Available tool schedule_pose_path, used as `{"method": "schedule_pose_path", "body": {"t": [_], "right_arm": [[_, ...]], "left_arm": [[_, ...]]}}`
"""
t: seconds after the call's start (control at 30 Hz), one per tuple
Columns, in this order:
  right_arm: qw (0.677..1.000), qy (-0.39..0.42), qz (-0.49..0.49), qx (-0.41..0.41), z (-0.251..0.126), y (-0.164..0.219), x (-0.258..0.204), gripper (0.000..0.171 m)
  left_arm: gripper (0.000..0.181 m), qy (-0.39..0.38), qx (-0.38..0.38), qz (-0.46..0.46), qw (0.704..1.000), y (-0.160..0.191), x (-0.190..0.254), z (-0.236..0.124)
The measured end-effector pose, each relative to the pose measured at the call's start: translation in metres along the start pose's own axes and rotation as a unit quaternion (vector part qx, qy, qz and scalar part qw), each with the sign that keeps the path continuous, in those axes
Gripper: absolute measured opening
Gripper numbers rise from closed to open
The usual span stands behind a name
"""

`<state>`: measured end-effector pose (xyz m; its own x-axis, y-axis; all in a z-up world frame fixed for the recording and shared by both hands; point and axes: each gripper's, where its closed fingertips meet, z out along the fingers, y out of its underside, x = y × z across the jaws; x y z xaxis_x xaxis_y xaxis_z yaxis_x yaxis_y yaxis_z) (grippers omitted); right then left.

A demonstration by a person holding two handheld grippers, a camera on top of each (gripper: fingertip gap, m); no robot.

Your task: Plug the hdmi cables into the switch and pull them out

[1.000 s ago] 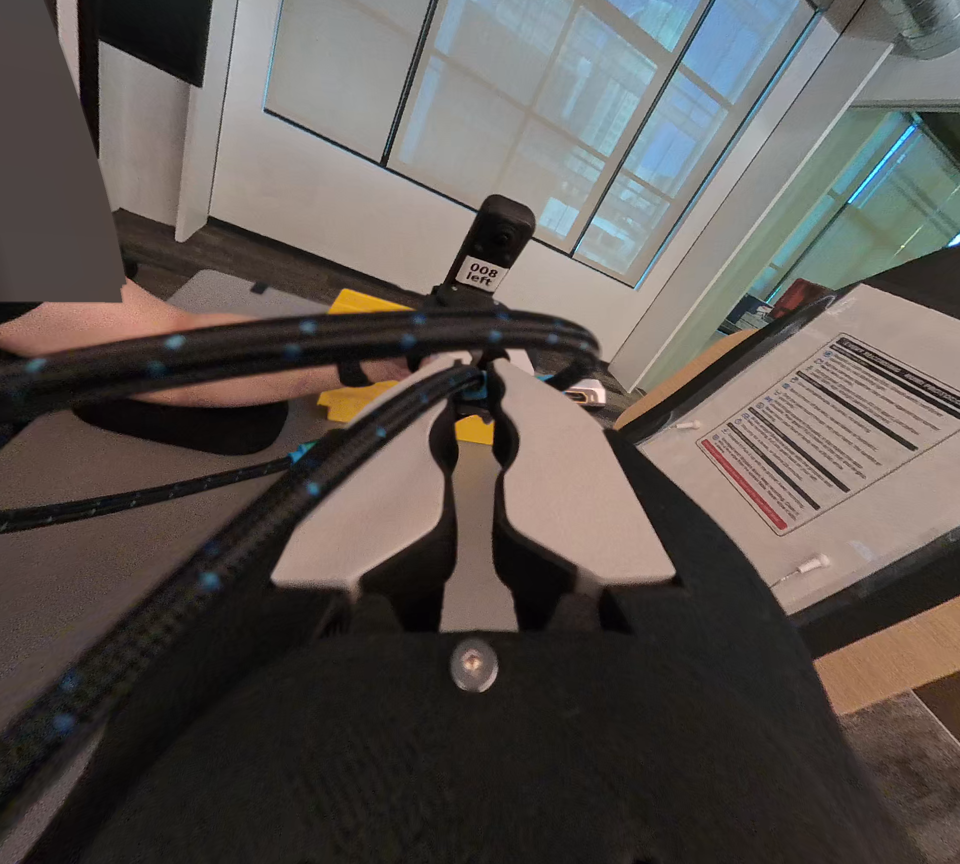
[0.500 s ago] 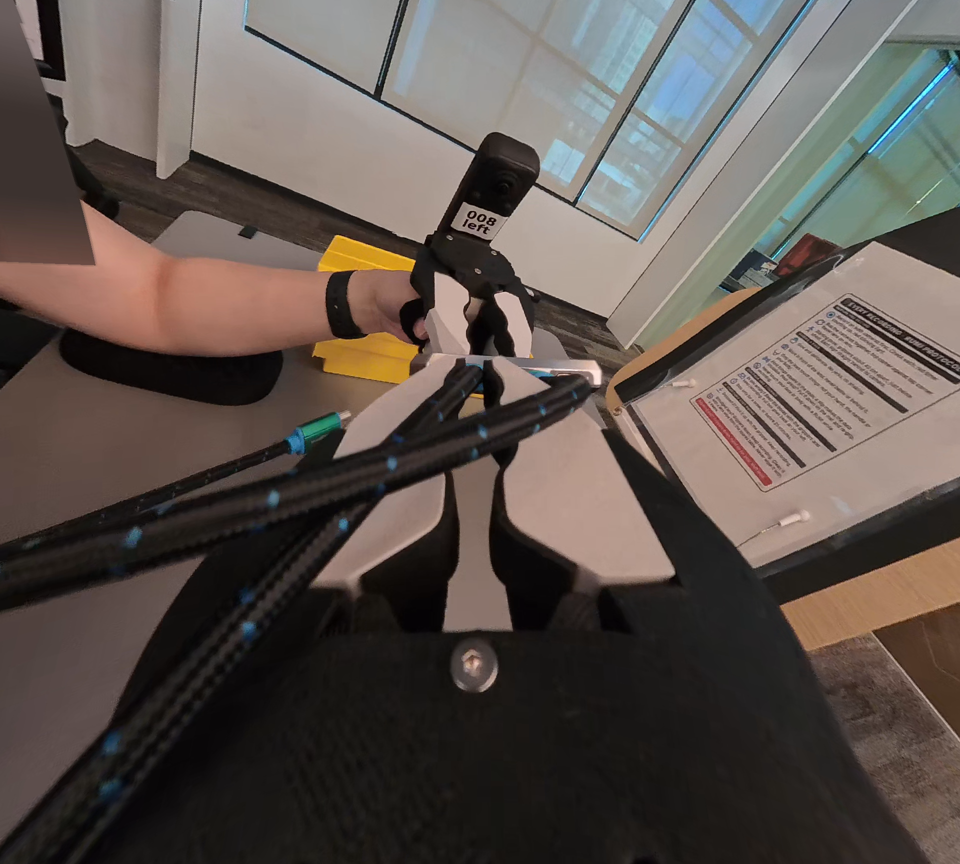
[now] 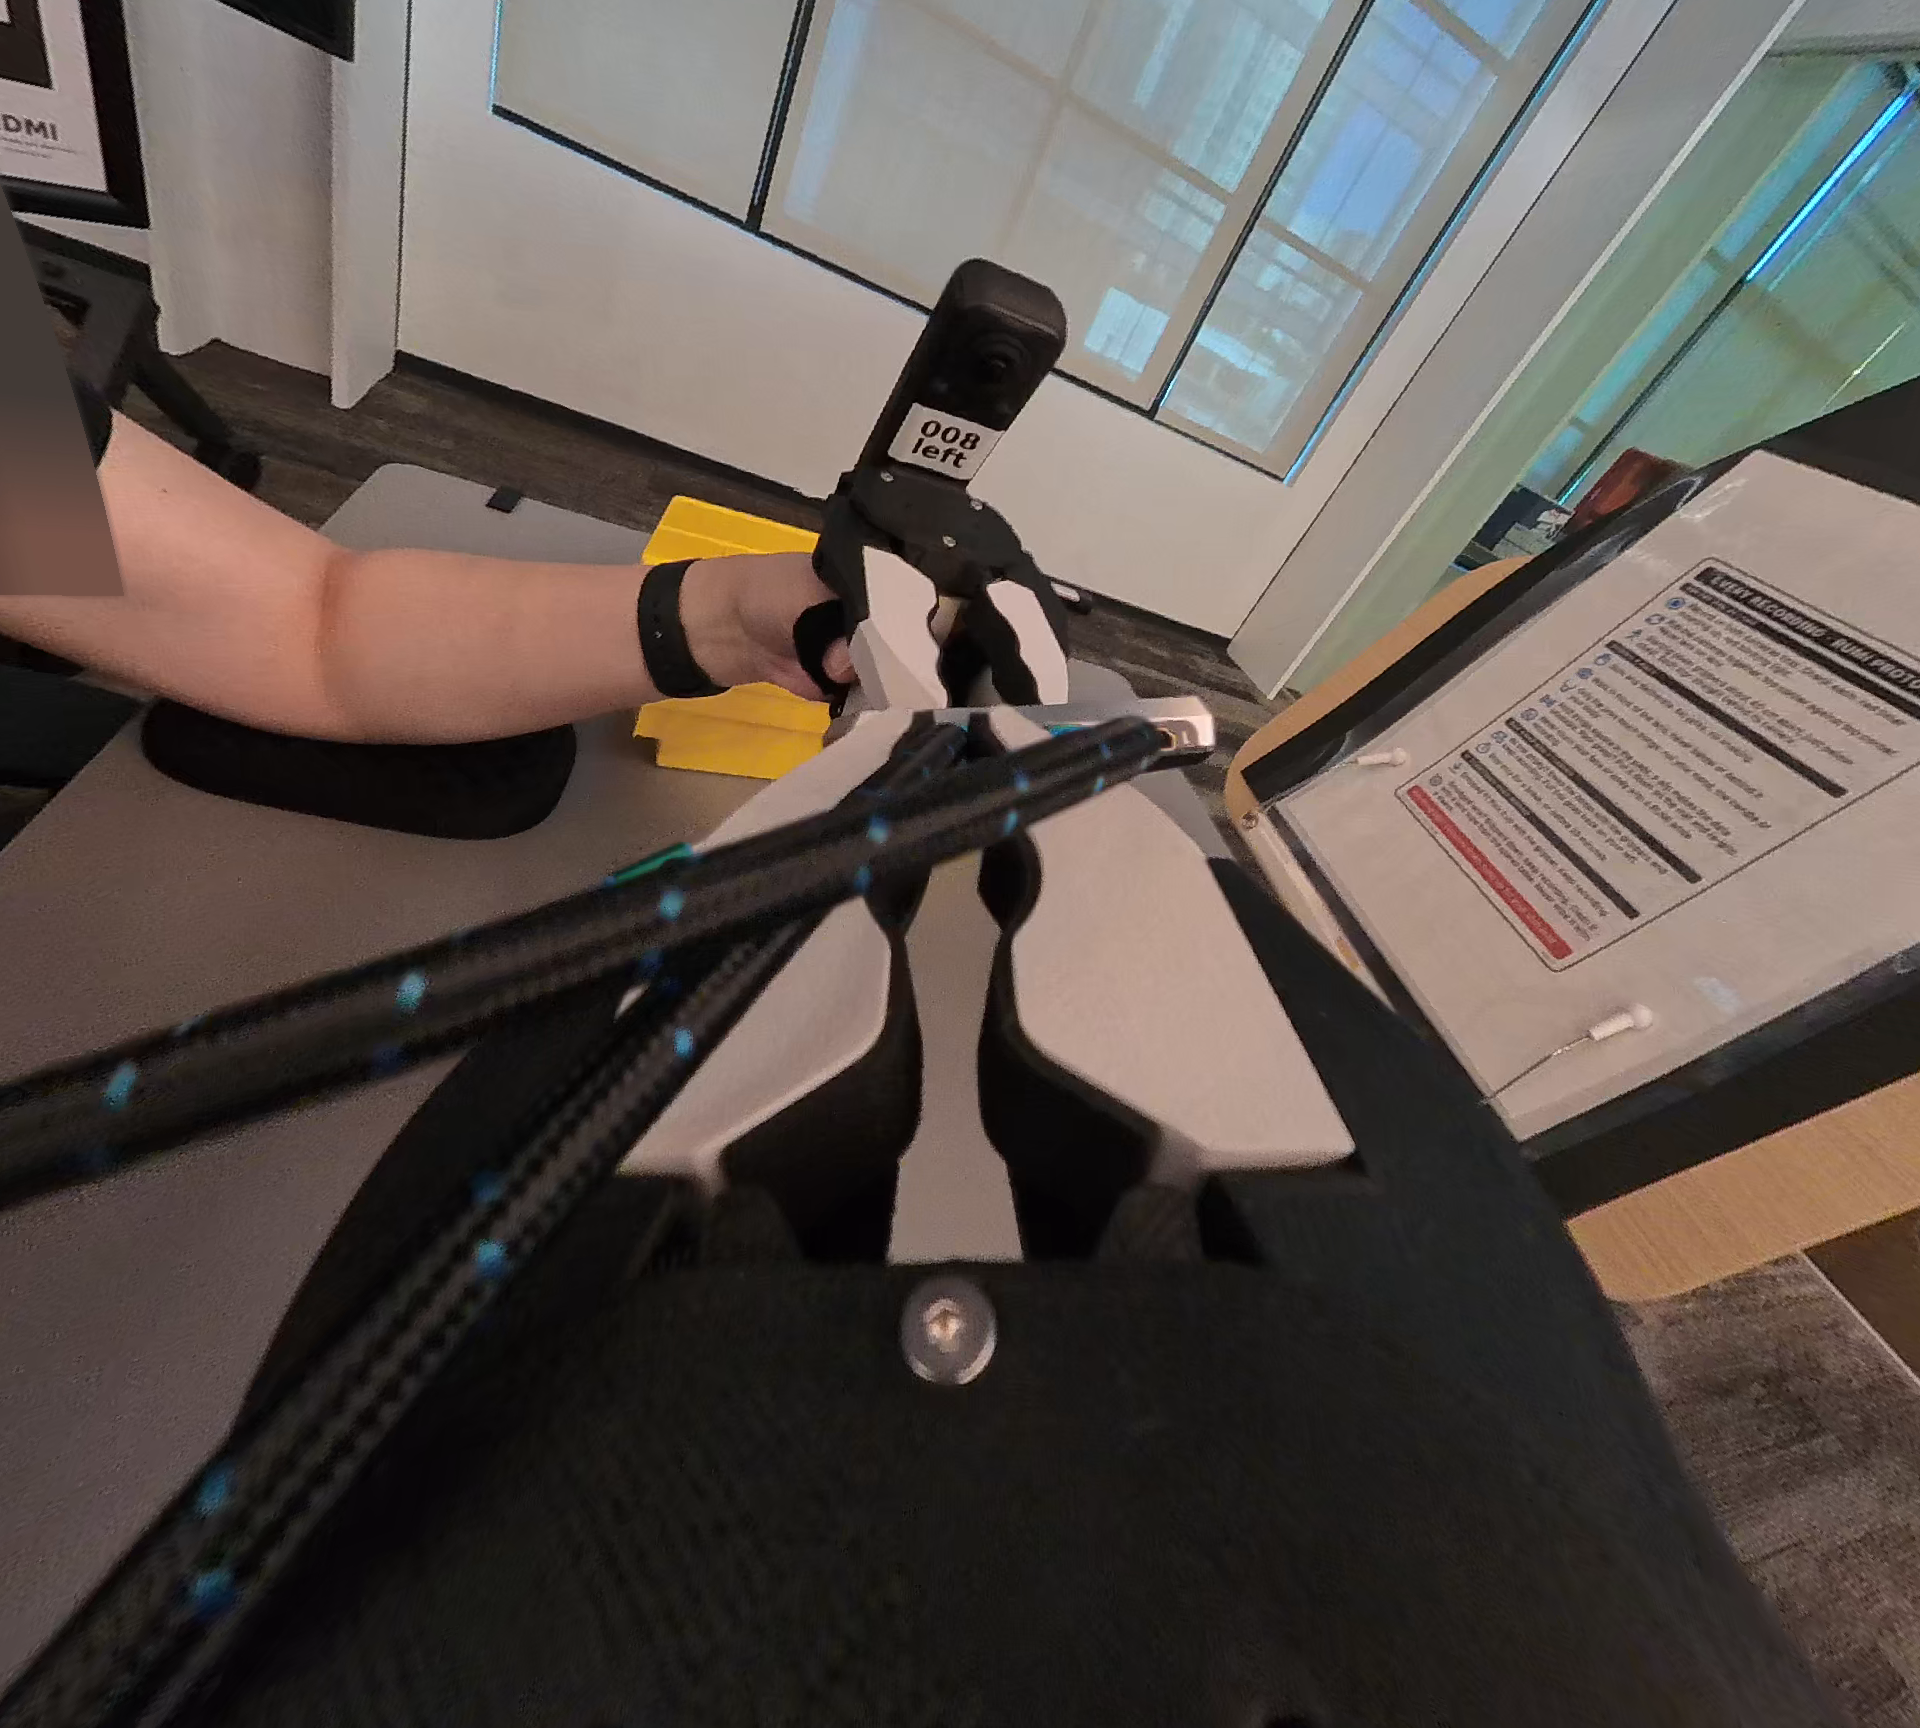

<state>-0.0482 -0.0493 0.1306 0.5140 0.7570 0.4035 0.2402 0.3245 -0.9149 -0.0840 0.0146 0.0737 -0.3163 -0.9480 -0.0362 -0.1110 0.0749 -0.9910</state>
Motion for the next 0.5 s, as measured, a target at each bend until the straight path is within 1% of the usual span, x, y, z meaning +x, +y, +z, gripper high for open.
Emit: {"method": "schedule_pose_path", "body": {"t": [0.07,0.23,0.33,0.43,0.5], "right_arm": [[1.000,0.006,-0.004,0.007,0.001,-0.002,0.001,0.007],[1.000,-0.006,-0.008,0.004,0.007,-0.001,-0.005,0.007],[1.000,-0.007,-0.016,-0.025,0.008,0.006,-0.006,0.007],[1.000,0.003,-0.013,-0.011,0.003,0.005,0.000,0.007],[0.999,0.021,-0.036,-0.003,-0.004,0.003,0.007,0.009]], "left_arm": [[0.028,-0.003,0.002,-0.006,1.000,0.000,-0.001,0.002],[0.031,-0.015,-0.026,-0.003,1.000,0.011,-0.003,0.010],[0.032,-0.021,-0.045,0.000,0.999,0.019,-0.006,0.014],[0.031,-0.012,-0.026,-0.004,1.000,0.018,-0.006,0.016],[0.030,-0.007,-0.003,-0.001,1.000,0.010,-0.005,0.015]]}}
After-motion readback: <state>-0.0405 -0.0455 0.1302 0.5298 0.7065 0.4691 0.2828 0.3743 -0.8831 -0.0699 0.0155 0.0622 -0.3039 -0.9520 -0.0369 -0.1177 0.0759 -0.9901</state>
